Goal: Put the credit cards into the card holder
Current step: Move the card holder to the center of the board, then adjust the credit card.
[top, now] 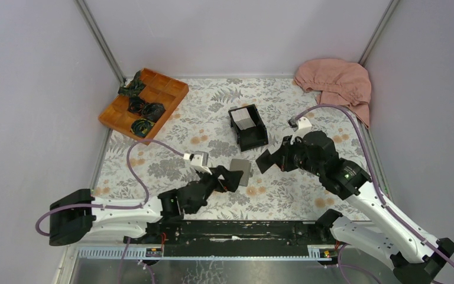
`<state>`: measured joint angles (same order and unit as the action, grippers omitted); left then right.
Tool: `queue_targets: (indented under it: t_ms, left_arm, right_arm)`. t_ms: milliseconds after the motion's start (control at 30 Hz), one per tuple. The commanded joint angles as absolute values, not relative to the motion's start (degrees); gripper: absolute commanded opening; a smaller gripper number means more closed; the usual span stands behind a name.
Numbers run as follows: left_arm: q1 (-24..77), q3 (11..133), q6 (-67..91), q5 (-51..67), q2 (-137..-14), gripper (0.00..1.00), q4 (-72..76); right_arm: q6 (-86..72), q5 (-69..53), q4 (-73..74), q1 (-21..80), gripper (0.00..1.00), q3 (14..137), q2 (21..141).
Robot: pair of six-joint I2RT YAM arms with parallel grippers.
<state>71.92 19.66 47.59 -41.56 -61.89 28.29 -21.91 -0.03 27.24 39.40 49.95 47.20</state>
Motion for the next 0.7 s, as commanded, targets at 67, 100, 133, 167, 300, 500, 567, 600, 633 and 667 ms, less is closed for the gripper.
queue_targets:
  t_ms: [67,100,133,167,300,500,567,600,633,667]
  left_arm:
    - [71.33,21.07,22.20,-18.77,-56.52,1.00,39.24]
    - [71.27,21.90,21.54,-16.74,-56.49,1.00,37.27]
    - [71.20,22.38,20.98,-15.61,-56.30,1.00,36.22]
    - [70.93,22.64,20.60,-13.79,-55.95,1.00,35.60]
    - [66.11,22.19,21.76,-5.21,-54.43,1.00,34.32]
    - [59.56,20.76,23.53,4.76,-51.65,0.99,32.15]
    - [58.15,21.10,23.51,7.33,-51.68,0.99,30.96]
    - [57.56,21.46,23.55,8.69,-51.99,0.99,30.44]
    - [56.94,21.82,23.66,10.15,-52.45,0.98,29.97]
    - [56.28,22.13,23.86,11.99,-53.08,0.98,29.77]
  right_arm:
    - [-24.08,-16.89,24.10,39.81,0.00,50.91,47.09]
    - [-24.30,-18.58,23.74,39.84,0.00,50.85,47.49]
    - [-24.41,-19.37,23.66,39.83,0.00,50.94,47.82]
    - [-24.41,-20.07,23.72,39.79,0.00,50.92,48.05]
    - [-25.33,-24.13,22.38,39.81,0.00,50.01,48.43]
    - [-25.44,-28.25,22.01,39.80,0.00,50.04,49.79]
    - [-25.45,-29.78,21.62,39.86,0.00,50.10,50.50]
    - [-25.48,-30.54,21.31,39.82,0.00,50.02,50.84]
    - [-25.55,-31.45,20.97,39.78,0.00,49.95,51.15]
    - [-25.66,-32.07,20.59,39.81,0.00,49.80,51.43]
